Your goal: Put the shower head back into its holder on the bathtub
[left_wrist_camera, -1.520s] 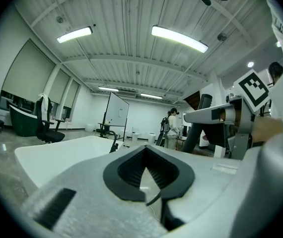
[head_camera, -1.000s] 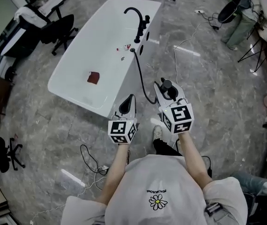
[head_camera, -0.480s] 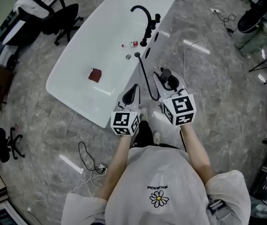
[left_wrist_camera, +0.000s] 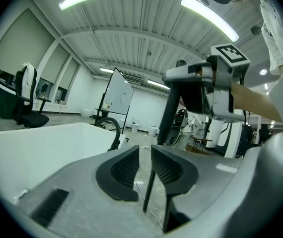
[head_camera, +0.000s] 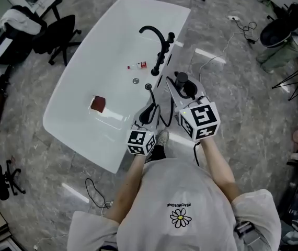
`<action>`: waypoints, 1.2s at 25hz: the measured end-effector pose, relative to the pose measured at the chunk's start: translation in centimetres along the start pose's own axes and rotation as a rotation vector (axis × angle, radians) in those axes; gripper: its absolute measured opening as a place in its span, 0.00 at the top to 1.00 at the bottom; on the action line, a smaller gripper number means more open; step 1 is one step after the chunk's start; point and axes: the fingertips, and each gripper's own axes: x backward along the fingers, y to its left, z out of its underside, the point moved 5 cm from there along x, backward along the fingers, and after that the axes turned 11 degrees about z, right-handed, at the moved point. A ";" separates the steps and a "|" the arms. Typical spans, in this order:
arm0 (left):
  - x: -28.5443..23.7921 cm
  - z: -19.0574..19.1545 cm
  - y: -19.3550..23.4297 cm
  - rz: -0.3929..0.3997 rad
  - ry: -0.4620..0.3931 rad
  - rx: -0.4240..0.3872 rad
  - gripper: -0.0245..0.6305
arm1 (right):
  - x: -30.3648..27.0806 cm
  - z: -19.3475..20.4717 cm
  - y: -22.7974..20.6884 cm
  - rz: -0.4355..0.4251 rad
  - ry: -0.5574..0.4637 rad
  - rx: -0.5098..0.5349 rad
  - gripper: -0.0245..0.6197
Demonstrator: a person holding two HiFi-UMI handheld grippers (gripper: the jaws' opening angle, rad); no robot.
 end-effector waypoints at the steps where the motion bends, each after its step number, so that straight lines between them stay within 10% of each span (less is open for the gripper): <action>1: -1.1 0.3 0.5 0.030 0.016 0.013 0.83 | -1.1 -0.8 -0.2 -0.002 -0.007 -0.009 0.78; 22: -12.1 10.0 6.7 0.141 0.371 0.159 0.69 | -6.3 -12.7 0.5 -0.091 -0.162 -0.086 0.79; 30: -12.2 10.6 7.4 0.097 0.456 0.062 0.87 | -5.2 -13.5 -0.3 -0.049 -0.184 -0.047 0.79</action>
